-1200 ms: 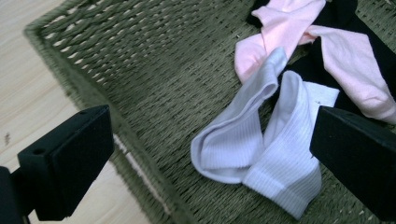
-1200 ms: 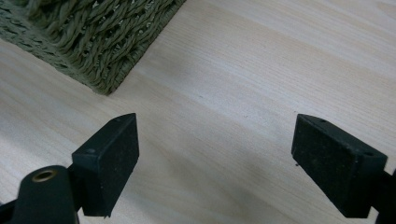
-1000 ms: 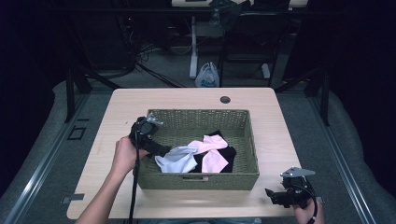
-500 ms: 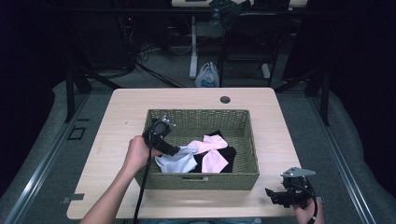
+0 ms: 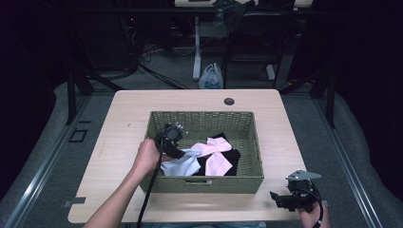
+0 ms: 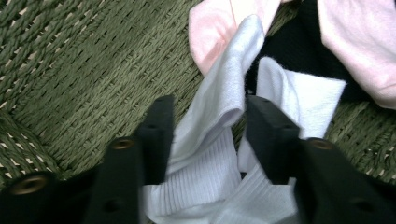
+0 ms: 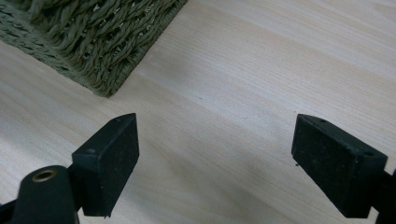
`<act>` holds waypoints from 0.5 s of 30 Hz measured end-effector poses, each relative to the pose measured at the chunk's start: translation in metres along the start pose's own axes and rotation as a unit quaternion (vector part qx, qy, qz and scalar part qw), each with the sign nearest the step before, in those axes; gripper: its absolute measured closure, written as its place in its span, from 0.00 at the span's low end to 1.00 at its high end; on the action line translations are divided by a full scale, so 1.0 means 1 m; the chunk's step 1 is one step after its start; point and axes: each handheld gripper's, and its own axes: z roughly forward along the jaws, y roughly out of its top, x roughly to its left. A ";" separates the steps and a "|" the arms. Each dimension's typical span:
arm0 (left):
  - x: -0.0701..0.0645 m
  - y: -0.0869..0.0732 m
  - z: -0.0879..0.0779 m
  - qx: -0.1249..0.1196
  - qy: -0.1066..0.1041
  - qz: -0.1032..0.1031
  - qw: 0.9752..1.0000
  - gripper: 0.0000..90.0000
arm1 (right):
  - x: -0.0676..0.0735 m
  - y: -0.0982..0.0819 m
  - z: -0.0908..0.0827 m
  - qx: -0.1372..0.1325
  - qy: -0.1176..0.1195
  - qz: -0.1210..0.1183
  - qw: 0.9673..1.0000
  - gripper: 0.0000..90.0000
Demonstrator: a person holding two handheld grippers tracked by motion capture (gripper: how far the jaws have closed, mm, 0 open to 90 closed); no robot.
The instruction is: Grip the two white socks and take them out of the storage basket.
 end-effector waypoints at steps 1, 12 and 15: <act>0.000 0.000 0.001 0.000 -0.007 -0.002 1.000 0.70 | 0.000 0.000 0.000 -0.002 0.000 0.001 1.000 0.16; 0.002 -0.003 -0.015 -0.024 -0.016 0.005 1.000 0.95 | 0.000 0.000 0.000 -0.001 -0.002 0.002 1.000 0.16; 0.005 -0.003 -0.023 -0.033 -0.017 0.003 0.999 0.95 | 0.000 0.000 0.000 -0.001 0.000 0.001 1.000 0.16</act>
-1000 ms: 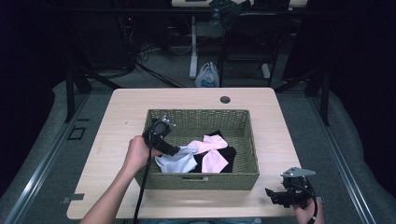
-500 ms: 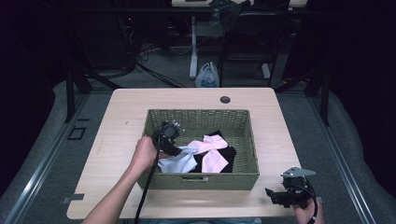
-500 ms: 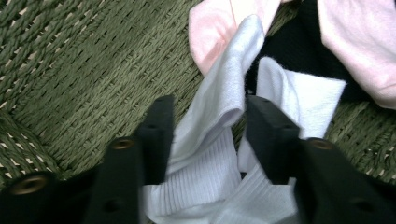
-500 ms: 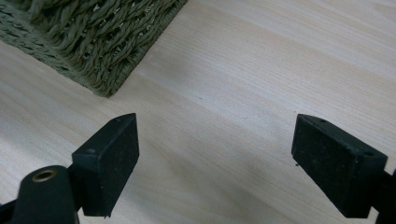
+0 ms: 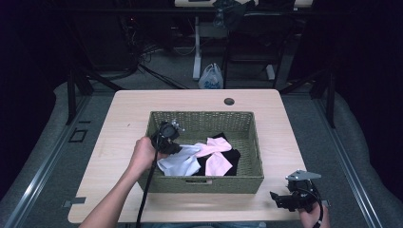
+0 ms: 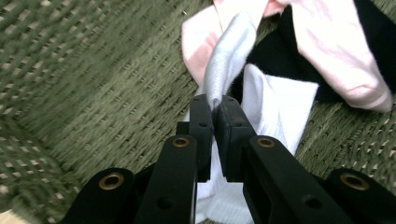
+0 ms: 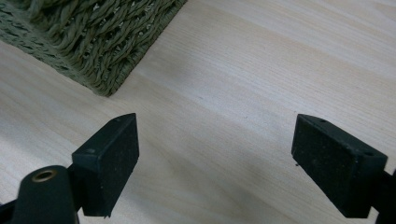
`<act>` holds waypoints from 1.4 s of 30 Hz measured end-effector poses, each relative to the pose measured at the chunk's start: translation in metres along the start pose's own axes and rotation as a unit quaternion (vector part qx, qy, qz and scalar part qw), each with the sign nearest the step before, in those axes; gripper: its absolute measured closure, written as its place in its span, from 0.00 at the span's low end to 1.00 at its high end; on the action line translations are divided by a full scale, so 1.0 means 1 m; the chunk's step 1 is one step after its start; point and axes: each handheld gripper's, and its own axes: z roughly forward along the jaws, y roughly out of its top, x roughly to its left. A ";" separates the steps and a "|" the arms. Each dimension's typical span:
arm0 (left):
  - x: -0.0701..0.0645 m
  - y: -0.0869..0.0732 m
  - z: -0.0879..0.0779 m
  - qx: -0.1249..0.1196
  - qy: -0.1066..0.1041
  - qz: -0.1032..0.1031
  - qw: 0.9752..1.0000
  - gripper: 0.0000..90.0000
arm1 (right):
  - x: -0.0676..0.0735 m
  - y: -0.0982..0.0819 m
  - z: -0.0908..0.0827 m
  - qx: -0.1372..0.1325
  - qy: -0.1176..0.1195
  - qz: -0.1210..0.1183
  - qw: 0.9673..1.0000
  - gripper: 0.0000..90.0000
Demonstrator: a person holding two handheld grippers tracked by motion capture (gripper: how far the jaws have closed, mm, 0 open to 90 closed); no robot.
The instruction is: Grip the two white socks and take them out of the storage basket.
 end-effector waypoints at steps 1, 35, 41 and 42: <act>0.001 0.000 -0.004 -0.004 0.000 0.000 1.000 0.95 | 0.000 0.000 0.000 0.001 0.000 -0.001 1.000 0.16; 0.015 0.027 -0.088 -0.058 0.040 0.002 0.998 0.95 | 0.000 0.000 0.000 0.005 0.001 -0.003 1.000 0.16; 0.021 0.031 -0.103 -0.062 0.049 -0.004 0.997 0.95 | 0.000 0.000 0.000 0.002 0.001 -0.003 1.000 0.16; 0.022 0.031 -0.105 -0.064 0.050 -0.006 0.997 0.95 | 0.000 0.000 0.000 -0.001 0.001 -0.001 1.000 0.16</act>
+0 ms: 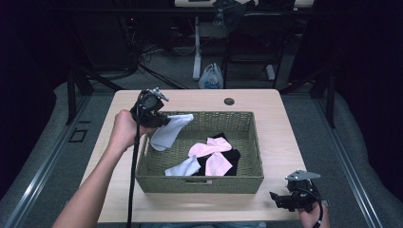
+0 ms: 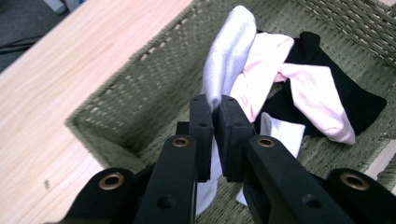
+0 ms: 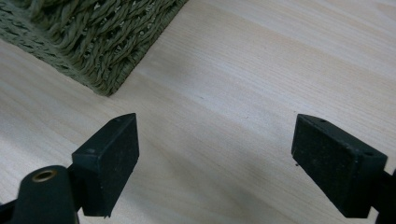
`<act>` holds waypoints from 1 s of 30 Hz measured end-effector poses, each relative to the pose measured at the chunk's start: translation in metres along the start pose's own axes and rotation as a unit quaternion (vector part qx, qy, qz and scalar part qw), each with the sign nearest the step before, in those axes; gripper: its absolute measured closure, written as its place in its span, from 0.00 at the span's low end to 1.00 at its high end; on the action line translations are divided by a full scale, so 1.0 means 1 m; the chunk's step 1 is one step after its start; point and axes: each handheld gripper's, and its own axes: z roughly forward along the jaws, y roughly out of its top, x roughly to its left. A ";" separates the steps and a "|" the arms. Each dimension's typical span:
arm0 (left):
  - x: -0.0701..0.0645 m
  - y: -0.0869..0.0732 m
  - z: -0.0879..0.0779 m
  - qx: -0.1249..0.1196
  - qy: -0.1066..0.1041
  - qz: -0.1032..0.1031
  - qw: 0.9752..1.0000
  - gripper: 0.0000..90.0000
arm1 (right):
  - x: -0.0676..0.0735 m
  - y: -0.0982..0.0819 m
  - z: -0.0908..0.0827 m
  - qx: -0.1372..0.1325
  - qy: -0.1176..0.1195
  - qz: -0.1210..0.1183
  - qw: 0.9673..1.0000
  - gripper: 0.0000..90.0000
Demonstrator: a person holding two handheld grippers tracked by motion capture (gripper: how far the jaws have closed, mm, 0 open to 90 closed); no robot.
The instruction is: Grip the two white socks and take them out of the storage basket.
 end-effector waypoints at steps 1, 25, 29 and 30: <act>0.002 0.002 -0.004 -0.002 0.003 0.000 1.000 0.95 | 0.000 0.000 0.000 0.000 -0.003 0.000 1.000 0.16; 0.040 -0.017 -0.074 -0.028 0.060 -0.046 0.997 0.95 | -0.001 0.000 0.001 0.005 0.001 0.000 1.000 0.16; 0.048 -0.030 -0.080 -0.028 0.067 -0.061 0.996 0.95 | -0.001 0.000 0.001 0.005 0.001 0.001 1.000 0.16; 0.049 -0.032 -0.080 -0.029 0.070 -0.062 0.995 0.95 | -0.001 0.000 0.001 0.006 0.001 0.000 1.000 0.16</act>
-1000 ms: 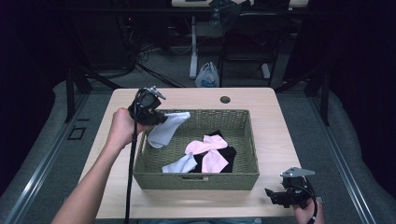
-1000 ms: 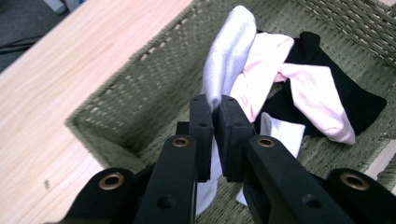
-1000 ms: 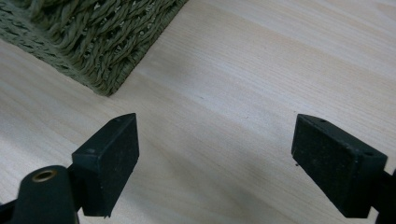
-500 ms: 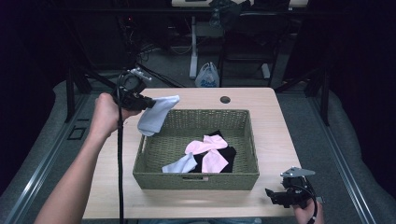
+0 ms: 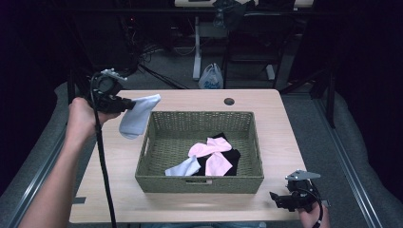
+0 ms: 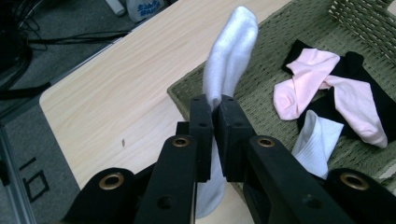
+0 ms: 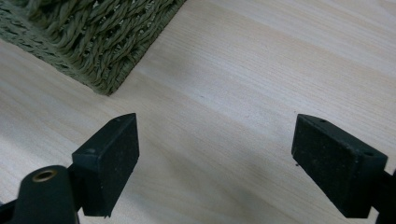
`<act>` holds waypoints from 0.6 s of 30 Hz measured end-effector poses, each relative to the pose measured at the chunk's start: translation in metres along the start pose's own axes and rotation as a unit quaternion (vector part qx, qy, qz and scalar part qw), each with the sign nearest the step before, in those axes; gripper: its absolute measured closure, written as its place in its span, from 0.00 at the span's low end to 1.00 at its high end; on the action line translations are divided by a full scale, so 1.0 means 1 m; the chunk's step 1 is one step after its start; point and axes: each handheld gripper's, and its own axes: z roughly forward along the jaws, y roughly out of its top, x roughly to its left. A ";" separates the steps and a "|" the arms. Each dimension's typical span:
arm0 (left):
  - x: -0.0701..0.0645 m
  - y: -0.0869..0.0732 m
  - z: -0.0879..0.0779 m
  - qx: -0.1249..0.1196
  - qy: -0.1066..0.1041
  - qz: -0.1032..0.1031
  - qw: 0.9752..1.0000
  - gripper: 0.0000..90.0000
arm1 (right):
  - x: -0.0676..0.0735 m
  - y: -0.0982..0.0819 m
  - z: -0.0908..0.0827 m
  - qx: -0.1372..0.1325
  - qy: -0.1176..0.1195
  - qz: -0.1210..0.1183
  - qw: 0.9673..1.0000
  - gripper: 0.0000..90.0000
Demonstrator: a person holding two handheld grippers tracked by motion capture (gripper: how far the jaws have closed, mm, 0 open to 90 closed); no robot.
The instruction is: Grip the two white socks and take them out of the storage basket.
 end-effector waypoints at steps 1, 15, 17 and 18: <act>0.002 -0.003 0.000 0.001 0.002 -0.002 1.000 0.95 | 0.000 0.000 0.000 0.001 0.000 0.000 1.000 0.16; 0.034 -0.050 0.002 0.024 0.015 -0.049 0.998 0.95 | 0.000 -0.002 -0.001 0.002 0.000 0.003 1.000 0.16; 0.039 -0.058 0.005 0.030 0.012 -0.054 0.998 0.95 | 0.000 -0.002 -0.001 0.002 -0.001 0.003 1.000 0.16; 0.040 -0.060 0.007 0.031 0.013 -0.057 0.998 0.95 | 0.000 -0.002 0.000 0.003 0.000 0.002 1.000 0.16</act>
